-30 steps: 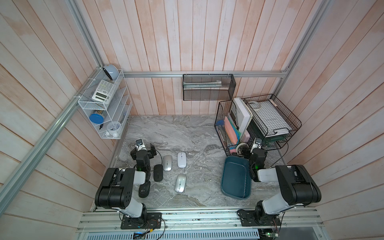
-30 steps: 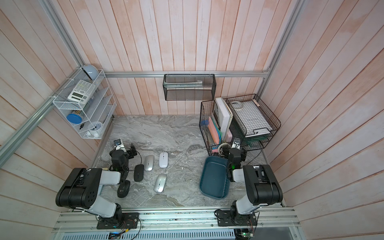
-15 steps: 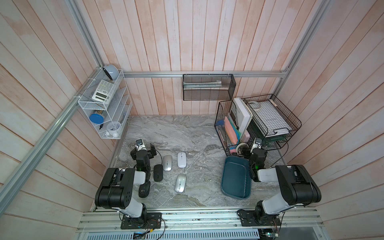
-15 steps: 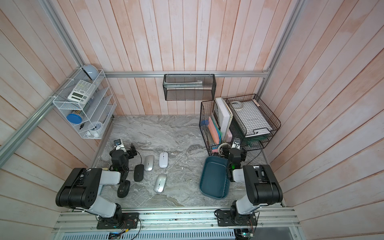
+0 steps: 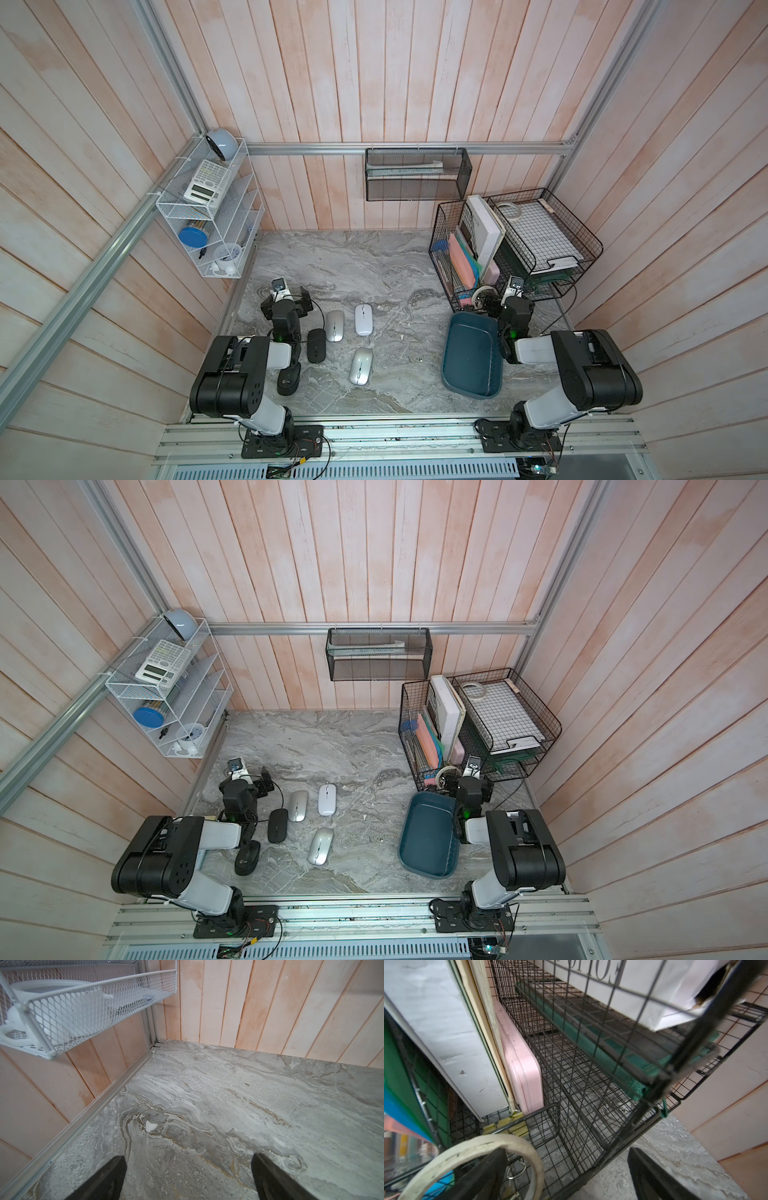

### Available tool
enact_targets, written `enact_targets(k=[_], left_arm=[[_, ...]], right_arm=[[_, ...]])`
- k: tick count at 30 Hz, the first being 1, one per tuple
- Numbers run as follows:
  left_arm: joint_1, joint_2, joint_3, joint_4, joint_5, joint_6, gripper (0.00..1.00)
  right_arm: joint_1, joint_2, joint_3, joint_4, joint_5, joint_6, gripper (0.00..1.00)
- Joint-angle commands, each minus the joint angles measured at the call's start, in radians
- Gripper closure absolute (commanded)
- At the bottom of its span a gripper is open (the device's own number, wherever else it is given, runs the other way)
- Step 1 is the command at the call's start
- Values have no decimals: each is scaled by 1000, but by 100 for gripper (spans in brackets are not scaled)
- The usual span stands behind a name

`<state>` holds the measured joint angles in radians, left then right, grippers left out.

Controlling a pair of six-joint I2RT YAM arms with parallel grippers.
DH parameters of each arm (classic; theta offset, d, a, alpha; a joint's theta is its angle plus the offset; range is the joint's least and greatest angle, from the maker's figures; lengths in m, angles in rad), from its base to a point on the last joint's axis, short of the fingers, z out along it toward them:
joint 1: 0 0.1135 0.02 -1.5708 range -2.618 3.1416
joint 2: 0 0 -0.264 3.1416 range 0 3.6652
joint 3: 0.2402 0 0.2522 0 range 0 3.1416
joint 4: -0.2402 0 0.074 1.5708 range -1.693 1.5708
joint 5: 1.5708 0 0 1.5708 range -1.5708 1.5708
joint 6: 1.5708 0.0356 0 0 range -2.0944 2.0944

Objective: Put the mouse in the storage box
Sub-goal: Pick up the mouse from the center of the board.

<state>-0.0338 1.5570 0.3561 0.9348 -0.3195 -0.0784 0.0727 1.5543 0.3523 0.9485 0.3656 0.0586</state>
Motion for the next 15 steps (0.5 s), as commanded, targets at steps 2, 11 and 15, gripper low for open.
enact_targets(k=[2, 11, 15], left_arm=[[-2, 5, 9, 14, -5, 6, 0], [-24, 2, -15, 67, -92, 6, 0], [-41, -91, -42, 41, -159, 2, 0]], right_arm=[[9, 12, 10, 14, 3, -4, 2], [8, 11, 9, 15, 4, -4, 2], [23, -10, -3, 29, 33, -13, 2]])
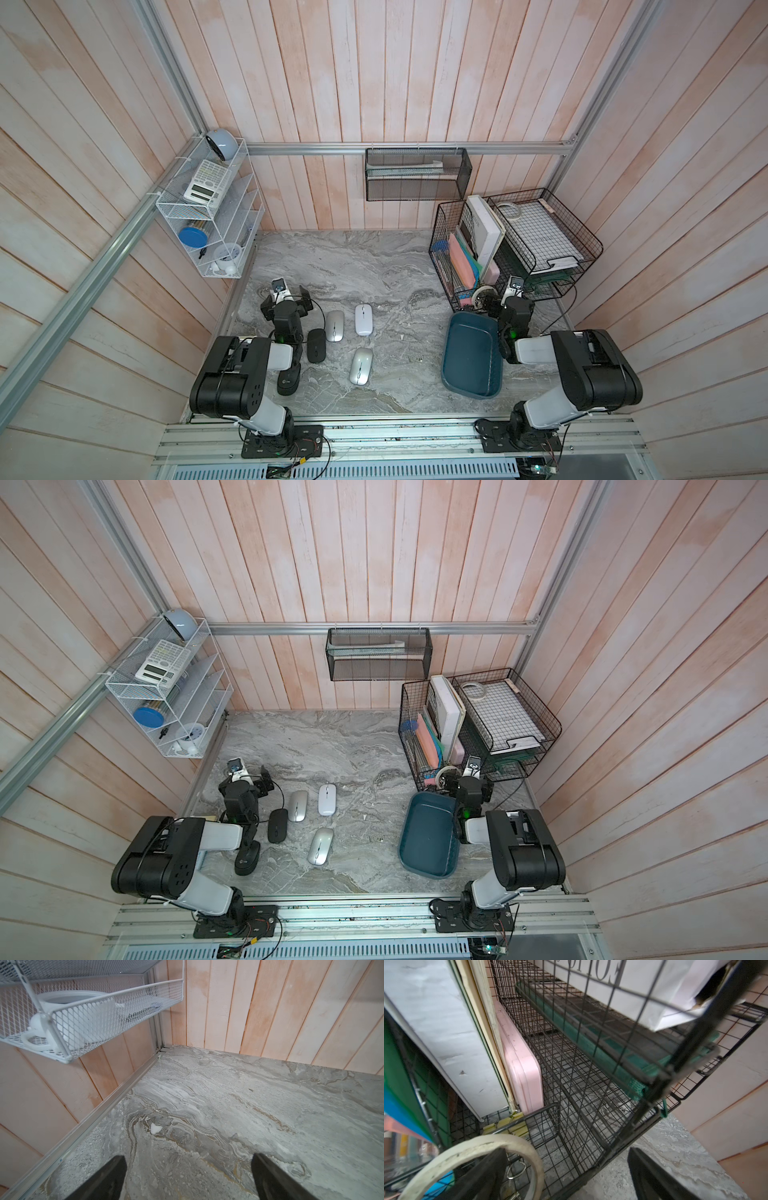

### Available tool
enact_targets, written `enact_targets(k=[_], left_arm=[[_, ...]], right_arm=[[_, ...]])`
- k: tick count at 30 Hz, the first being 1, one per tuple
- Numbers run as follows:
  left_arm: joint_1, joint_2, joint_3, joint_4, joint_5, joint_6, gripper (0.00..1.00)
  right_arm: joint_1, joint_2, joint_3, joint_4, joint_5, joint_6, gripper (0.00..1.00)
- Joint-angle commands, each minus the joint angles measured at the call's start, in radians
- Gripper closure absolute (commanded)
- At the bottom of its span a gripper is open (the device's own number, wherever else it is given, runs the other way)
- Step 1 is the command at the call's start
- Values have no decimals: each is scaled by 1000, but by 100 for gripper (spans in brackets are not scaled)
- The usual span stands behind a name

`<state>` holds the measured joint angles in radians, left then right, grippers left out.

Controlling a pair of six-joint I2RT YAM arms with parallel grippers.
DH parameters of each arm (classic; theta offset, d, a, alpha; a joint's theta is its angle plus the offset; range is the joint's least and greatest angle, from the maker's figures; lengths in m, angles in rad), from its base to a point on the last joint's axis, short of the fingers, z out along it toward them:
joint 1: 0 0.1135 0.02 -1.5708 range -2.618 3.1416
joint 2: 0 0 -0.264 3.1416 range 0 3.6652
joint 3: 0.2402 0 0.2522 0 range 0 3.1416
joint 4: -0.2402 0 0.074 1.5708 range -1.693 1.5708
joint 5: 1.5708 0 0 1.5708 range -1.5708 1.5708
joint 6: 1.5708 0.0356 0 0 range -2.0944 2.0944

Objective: Put the mouse in the storage box
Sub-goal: Pick up the mouse from the center of the board.

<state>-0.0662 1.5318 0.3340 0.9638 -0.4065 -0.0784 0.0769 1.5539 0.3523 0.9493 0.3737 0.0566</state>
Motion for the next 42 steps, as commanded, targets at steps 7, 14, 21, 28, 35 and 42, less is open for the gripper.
enact_targets(k=[7, 14, 21, 28, 35, 42], left_arm=[[-29, -344, -38, -198, -126, -58, 0], [-6, -649, 76, -700, -55, -364, 0], [43, -703, 81, -860, 20, -659, 0], [79, -644, 215, -1104, 333, -602, 3], [-107, -515, 352, -1356, 412, -553, 23], [-506, -431, 451, -1526, 185, -586, 18]], right_arm=[[33, -276, 1, -176, 49, -12, 2], [1, -691, -91, -421, 314, 608, 2], [-104, -984, -80, -682, 9, 641, 2], [-103, -941, 33, -871, -291, 585, 2], [-60, -840, 165, -1145, -348, 531, 3], [73, -815, 183, -1201, -280, 473, 2]])
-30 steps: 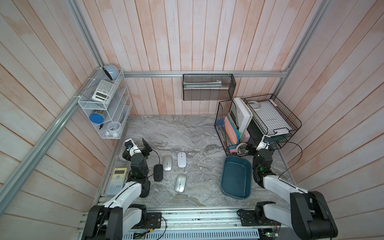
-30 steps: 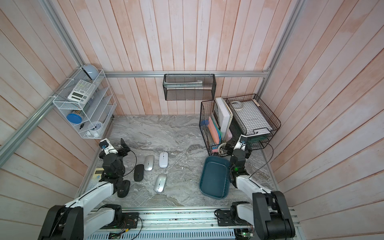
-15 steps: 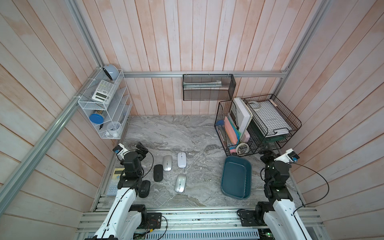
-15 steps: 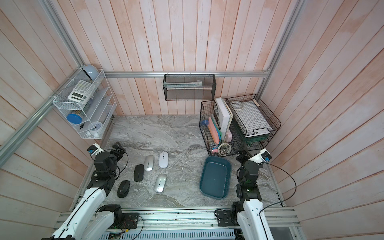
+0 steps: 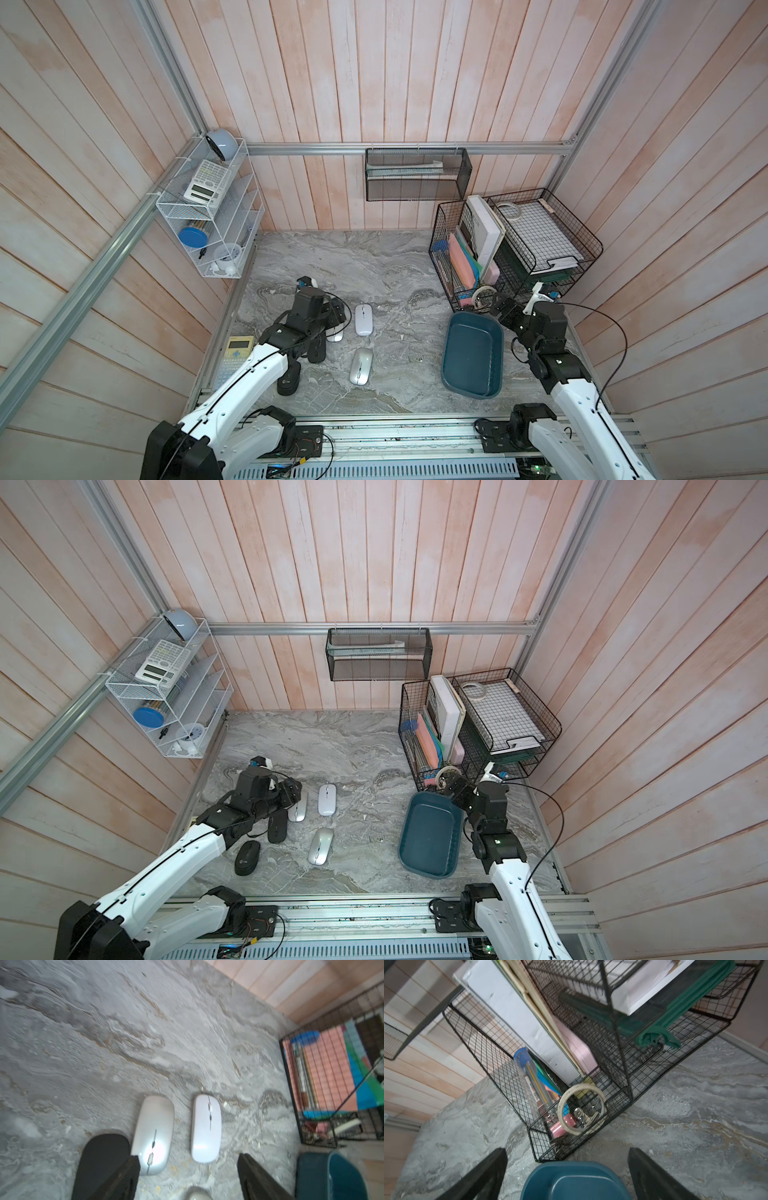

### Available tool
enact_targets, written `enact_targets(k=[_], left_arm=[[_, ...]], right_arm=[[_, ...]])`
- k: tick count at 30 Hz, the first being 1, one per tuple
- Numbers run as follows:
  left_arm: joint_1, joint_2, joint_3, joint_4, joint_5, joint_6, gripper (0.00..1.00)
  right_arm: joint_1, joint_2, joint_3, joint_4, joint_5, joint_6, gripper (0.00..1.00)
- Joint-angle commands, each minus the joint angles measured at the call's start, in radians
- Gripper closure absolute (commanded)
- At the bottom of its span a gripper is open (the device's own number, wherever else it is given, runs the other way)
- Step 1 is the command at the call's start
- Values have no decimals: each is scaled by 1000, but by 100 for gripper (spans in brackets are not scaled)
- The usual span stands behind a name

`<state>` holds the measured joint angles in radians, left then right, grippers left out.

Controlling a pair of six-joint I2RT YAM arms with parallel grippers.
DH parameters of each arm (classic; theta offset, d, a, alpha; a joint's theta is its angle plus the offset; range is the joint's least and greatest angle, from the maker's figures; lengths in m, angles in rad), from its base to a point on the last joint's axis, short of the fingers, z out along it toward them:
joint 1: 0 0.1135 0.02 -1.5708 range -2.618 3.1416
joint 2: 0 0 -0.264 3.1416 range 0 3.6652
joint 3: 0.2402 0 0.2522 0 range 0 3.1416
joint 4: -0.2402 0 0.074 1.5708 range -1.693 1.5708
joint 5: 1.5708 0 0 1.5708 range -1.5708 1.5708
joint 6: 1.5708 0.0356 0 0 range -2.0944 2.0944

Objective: Put the mouse in the storage box
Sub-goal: Pick up the mouse from the center of the board.

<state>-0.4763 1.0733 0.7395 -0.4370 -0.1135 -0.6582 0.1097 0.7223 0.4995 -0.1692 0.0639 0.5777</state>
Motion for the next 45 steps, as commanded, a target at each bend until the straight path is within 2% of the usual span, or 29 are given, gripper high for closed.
enact_targets(k=[1, 5, 8, 12, 14, 16, 26, 37, 39, 43, 45], left_arm=[[-147, 46, 57, -136, -128, -13, 17], [-301, 142, 101, -169, -172, -30, 13], [-362, 218, 126, -212, -219, -44, 12], [-370, 240, 76, -175, -202, -42, 8], [-370, 244, 47, -146, -168, -37, 0], [-374, 258, 21, -114, -126, -34, 0], [-404, 374, -35, -43, -62, -21, 0], [-443, 433, -54, -27, -49, -50, 0], [-449, 423, -62, -36, -53, -59, 5], [-450, 399, -80, -68, -52, -64, 23], [-451, 388, -86, -79, -61, -70, 27]], right_arm=[[61, 27, 40, -87, 34, -56, 2], [125, 78, 45, -67, 61, -73, 2], [141, 113, 40, -44, 60, -69, 2], [147, 127, 27, -14, 42, -61, 2], [148, 123, 22, -5, 36, -61, 2], [148, 118, 20, -1, 38, -62, 2], [148, 102, 14, 10, 52, -65, 2], [148, 107, 8, 22, 66, -64, 2], [148, 107, 6, 24, 66, -63, 2], [148, 97, 1, 26, 71, -62, 2], [148, 93, -4, 31, 73, -60, 2]])
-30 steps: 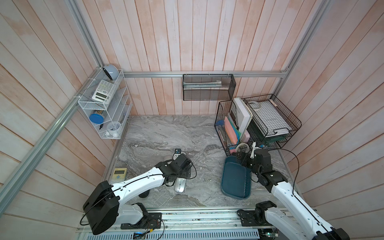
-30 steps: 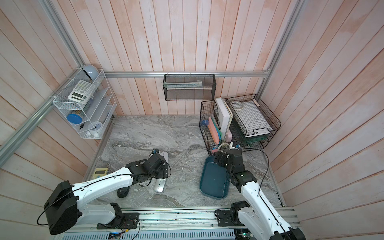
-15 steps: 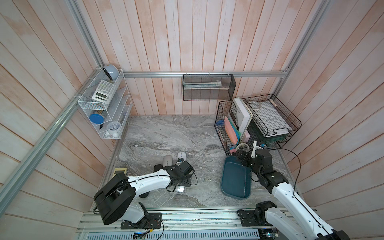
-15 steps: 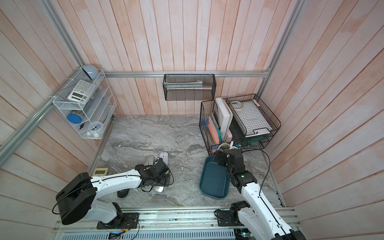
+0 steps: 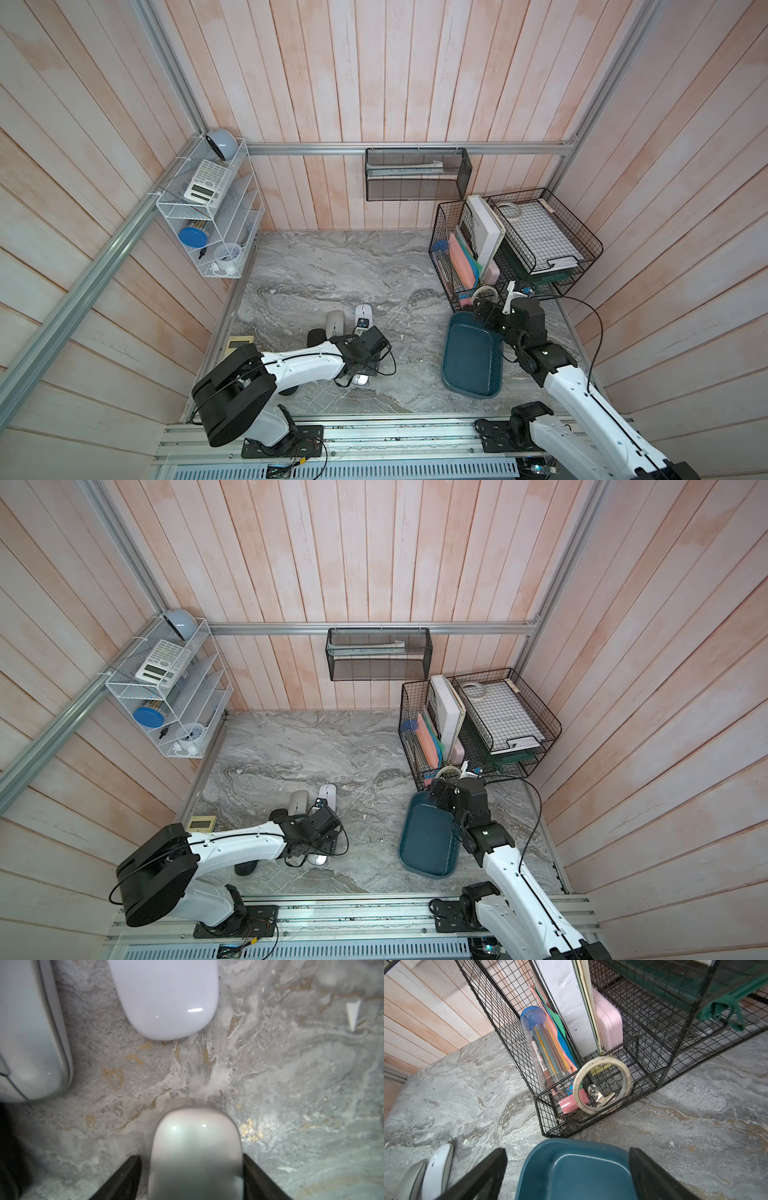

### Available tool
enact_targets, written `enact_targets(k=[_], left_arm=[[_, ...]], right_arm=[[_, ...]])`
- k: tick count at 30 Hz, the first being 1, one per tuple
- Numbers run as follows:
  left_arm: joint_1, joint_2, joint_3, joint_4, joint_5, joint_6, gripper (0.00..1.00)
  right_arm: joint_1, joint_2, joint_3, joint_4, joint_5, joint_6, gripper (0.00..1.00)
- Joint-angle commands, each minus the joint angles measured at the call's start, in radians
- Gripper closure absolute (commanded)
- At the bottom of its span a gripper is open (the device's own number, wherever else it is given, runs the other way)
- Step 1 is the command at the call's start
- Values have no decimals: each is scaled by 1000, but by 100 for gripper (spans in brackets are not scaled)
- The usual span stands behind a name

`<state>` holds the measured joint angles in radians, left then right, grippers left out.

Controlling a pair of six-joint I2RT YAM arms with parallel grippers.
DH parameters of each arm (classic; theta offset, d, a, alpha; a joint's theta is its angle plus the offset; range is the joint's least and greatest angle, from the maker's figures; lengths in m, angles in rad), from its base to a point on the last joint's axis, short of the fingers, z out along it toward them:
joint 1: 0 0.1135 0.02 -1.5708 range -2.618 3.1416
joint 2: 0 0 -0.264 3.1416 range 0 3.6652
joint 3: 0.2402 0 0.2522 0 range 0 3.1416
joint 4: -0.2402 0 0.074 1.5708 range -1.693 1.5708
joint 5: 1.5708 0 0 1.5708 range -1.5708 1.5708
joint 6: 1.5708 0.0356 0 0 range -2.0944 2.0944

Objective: Put the mouse in the storage box
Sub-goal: Pick up the mouse from the center of the board.

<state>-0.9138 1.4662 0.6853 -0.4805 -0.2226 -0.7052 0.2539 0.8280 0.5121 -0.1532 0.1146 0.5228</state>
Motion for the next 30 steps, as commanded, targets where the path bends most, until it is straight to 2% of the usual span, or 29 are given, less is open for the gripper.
enact_targets(k=[1, 6, 12, 19, 21, 25, 30], left_arm=[[-13, -13, -33, -38, 53, -26, 29], [-14, -49, -33, -57, 32, -31, 38], [-13, -124, -7, -80, 8, 2, 40], [-13, -260, 127, -129, 4, 164, 40], [-13, -299, 189, -149, 7, 236, 40], [-13, -356, 330, -169, 4, 329, 42], [-13, -377, 505, -198, 49, 461, 43]], right_arm=[[4, -15, -17, 17, 25, -6, 2], [4, -15, -23, 25, 26, -1, 2], [4, -5, -26, 33, 16, 2, 2], [4, 4, -20, 50, -24, 16, 2], [5, 0, 4, 36, -55, 20, 3], [3, -8, 105, -46, -188, 2, 2], [4, -27, 197, -98, -368, 53, 4]])
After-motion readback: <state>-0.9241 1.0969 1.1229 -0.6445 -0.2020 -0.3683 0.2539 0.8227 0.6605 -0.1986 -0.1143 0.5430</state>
